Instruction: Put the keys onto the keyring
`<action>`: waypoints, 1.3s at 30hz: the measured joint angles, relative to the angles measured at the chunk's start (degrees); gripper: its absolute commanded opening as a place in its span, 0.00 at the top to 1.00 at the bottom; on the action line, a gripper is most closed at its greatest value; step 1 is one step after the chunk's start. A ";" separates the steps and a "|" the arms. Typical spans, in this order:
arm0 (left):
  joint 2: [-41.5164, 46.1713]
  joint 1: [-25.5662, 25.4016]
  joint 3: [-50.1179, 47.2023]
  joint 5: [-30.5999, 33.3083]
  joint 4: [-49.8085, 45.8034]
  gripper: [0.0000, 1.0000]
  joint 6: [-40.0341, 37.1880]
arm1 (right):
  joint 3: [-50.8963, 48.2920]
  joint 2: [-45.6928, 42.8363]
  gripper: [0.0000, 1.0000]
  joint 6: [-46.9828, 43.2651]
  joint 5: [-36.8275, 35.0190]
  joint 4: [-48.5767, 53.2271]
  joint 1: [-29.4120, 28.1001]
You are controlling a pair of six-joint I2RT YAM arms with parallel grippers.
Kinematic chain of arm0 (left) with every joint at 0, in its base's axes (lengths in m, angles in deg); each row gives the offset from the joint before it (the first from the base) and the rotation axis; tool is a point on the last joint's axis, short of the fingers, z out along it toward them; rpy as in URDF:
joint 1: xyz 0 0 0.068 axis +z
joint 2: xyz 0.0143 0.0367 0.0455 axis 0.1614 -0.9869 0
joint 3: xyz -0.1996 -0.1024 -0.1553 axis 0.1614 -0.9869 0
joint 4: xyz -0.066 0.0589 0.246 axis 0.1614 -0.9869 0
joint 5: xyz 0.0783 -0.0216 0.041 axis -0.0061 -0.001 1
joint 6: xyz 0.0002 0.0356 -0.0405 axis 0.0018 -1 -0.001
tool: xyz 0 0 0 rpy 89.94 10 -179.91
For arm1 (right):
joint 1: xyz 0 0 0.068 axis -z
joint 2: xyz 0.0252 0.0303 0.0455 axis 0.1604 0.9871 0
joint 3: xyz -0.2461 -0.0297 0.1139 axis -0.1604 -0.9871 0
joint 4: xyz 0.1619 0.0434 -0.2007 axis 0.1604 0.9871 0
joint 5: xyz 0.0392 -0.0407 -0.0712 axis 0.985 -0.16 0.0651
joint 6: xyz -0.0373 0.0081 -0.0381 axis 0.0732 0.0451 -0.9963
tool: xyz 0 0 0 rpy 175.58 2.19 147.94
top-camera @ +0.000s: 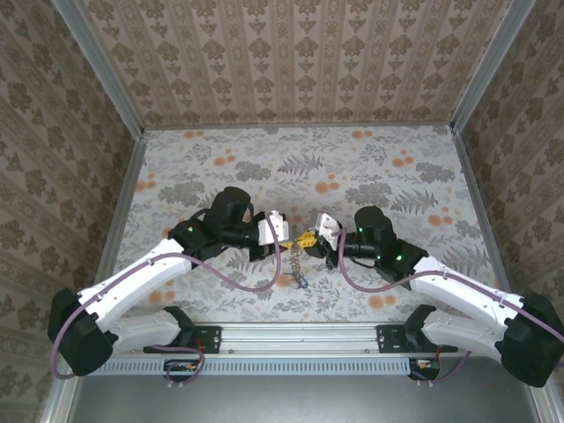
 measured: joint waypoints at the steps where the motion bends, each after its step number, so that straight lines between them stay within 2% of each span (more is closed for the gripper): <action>1: 0.02 0.09 -0.02 -0.24 0.39 0.88 0.11 | -0.46 -0.24 1.00 0.57 -0.13 -1.01 0.00; 10: 0.24 0.52 -0.26 -2.56 3.58 0.87 1.62 | -2.89 -1.20 1.00 4.48 -0.17 -7.19 0.00; 12: 0.24 0.52 -0.26 -3.19 4.22 0.98 2.08 | -3.08 -1.31 1.00 4.70 -0.17 -7.93 0.00; 13: 0.24 0.59 -0.26 -3.50 4.33 1.00 2.40 | -3.19 -1.51 1.00 4.74 -0.22 -8.04 0.02; 19: 0.24 1.22 -0.26 -6.34 4.55 1.00 2.29 | -3.28 -2.91 1.00 3.78 -0.20 -6.75 0.02; 21: 0.24 1.20 -0.26 -6.47 3.93 1.00 1.92 | -2.03 -3.10 0.86 1.79 0.22 -3.48 0.00; 24: 0.24 1.09 0.20 -5.99 1.31 1.00 0.63 | 1.77 -3.10 0.76 -2.80 0.26 4.17 0.00; 30: 0.00 0.68 3.04 -4.37 -5.42 1.00 -1.64 | 10.12 -1.95 0.72 -12.09 0.24 18.16 -0.02; 33: -0.02 0.44 3.80 -3.43 -6.29 1.00 -1.81 | 12.24 0.13 0.59 -14.08 0.33 21.86 -0.02; 37: -0.04 0.42 3.85 -2.67 -7.34 1.00 -1.79 | 12.44 2.47 0.59 -14.95 0.74 23.45 -0.07; 39: -0.11 0.39 3.85 -2.47 -7.78 1.00 -1.79 | 12.44 3.39 0.62 -14.64 1.11 23.43 -0.13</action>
